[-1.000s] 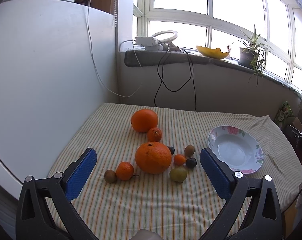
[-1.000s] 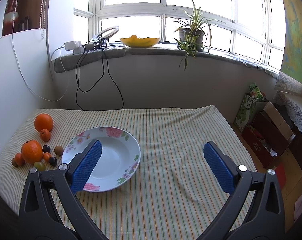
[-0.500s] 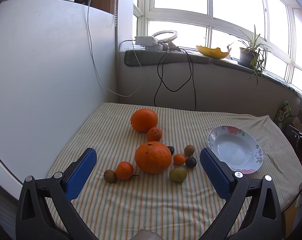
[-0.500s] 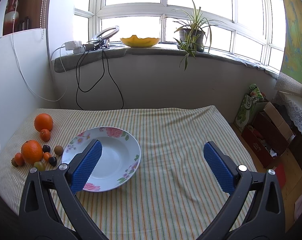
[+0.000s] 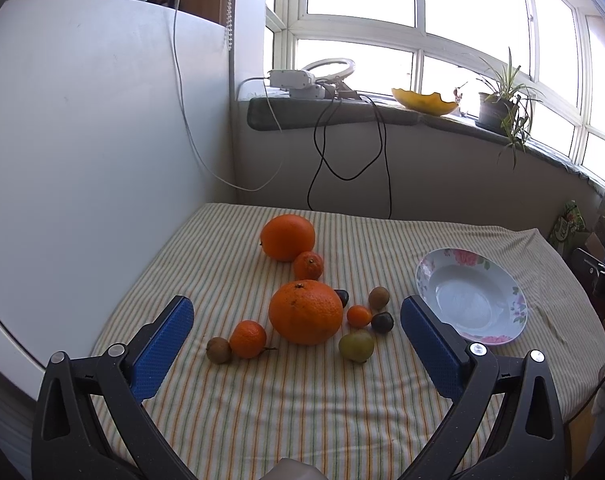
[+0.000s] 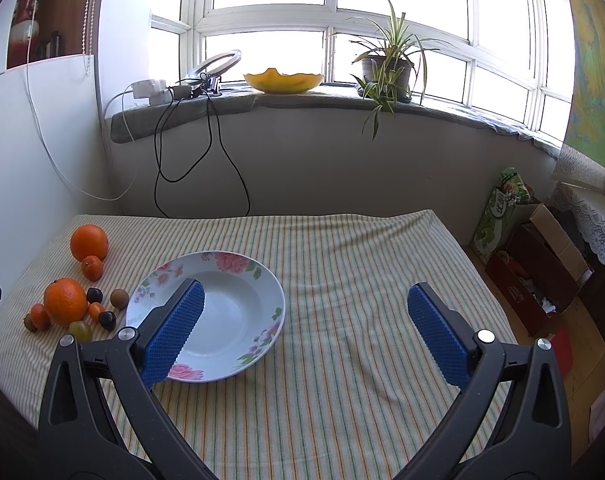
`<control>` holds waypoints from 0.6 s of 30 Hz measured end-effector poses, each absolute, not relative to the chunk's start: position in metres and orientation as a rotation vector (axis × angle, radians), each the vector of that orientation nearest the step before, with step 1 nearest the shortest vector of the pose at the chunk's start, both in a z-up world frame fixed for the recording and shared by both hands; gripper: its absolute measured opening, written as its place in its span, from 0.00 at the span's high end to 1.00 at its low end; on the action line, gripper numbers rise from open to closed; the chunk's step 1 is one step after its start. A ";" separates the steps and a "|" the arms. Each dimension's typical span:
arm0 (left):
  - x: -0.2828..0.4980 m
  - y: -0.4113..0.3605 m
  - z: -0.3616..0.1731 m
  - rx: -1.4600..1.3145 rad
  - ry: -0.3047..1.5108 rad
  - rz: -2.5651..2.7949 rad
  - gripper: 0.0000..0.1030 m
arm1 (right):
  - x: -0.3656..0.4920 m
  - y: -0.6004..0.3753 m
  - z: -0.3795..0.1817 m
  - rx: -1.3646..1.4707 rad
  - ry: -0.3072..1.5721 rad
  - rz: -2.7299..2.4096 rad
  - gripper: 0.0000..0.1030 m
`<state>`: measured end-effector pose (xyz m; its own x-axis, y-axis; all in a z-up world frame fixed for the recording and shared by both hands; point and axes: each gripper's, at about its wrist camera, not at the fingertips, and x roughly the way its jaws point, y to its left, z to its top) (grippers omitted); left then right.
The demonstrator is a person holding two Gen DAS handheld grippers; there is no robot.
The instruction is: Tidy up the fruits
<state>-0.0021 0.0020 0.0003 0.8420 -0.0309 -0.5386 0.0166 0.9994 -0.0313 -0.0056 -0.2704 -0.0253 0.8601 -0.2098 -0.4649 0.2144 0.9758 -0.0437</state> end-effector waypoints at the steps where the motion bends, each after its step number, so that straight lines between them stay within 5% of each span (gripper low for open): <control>1: -0.002 0.002 0.000 -0.027 0.569 -0.026 0.00 | -0.006 -0.270 -0.025 0.009 0.486 -0.223 0.00; 18: -0.001 0.014 -0.006 -0.051 0.585 -0.011 0.00 | 0.000 -0.259 -0.030 -0.004 0.495 -0.175 0.00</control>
